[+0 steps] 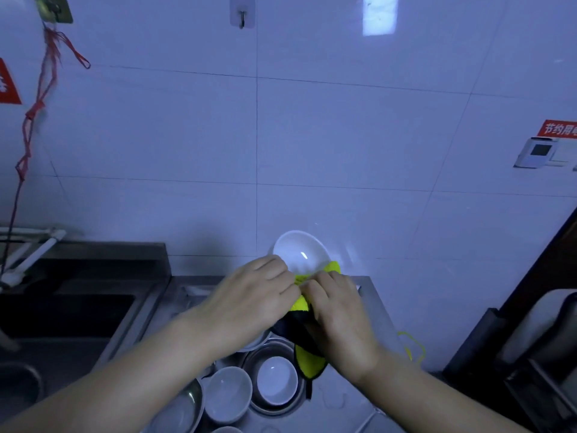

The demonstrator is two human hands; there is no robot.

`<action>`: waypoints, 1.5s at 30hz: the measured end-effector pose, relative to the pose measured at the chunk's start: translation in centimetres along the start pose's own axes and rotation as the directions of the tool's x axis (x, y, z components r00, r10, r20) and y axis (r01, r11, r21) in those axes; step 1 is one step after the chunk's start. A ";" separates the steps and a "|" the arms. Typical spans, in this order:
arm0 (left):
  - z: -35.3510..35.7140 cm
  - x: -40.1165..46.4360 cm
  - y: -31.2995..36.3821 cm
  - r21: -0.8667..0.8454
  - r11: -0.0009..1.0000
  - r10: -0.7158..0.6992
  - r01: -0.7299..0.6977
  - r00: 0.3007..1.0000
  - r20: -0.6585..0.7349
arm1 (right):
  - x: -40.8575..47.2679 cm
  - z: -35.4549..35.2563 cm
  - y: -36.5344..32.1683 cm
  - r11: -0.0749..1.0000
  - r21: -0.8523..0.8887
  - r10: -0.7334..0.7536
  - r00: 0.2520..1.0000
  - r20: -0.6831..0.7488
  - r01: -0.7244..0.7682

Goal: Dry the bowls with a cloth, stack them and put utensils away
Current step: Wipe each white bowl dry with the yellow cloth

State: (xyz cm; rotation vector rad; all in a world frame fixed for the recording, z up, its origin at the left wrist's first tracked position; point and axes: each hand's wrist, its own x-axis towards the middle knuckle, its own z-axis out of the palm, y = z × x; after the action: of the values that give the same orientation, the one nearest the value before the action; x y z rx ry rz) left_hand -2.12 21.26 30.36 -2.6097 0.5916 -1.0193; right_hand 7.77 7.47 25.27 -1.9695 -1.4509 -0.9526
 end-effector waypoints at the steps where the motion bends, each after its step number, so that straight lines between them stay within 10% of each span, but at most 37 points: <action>1: 0.5 -0.2 -0.3 -0.039 0.999 0.007 -0.008 1.000 -0.012 | -0.1 -0.2 0.3 1.000 0.001 -0.025 1.000 0.015 0.025; 8: 0.8 -0.7 -4.2 -0.095 0.991 0.112 -0.099 0.982 0.153 | -1.1 -2.3 5.7 0.867 -0.126 -0.459 0.872 0.171 0.482; 18: 4.3 0.9 0.8 -0.199 0.977 0.084 -0.076 0.996 0.032 | -3.9 1.0 1.4 0.988 0.064 0.134 0.986 0.098 -0.141; 25: 4.8 0.9 -3.0 -0.251 0.958 0.187 -0.140 0.967 0.174 | -5.0 -2.5 5.9 0.974 -0.065 -0.191 0.942 0.277 0.216; 34: 6.0 2.3 3.0 -0.244 0.967 0.055 -0.074 0.995 -0.083 | -5.4 -2.2 2.8 0.981 -0.093 0.179 0.976 0.121 -0.168; 41: 7.4 1.9 0.7 -0.316 0.933 0.194 -0.173 0.980 0.035 | -7.6 -5.3 7.1 0.961 -0.140 -0.175 0.917 0.360 0.238; 45: 9.2 2.4 2.0 -0.287 0.937 0.224 -0.200 0.973 0.055 | -8.5 -5.8 7.5 0.956 -0.187 -0.141 0.912 0.386 0.227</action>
State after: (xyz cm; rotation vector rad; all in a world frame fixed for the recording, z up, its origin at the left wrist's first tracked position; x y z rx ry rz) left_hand 5.27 19.33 24.40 -2.7321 1.0386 -0.8000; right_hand 12.03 -4.15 22.22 -2.3062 -1.8343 -0.8932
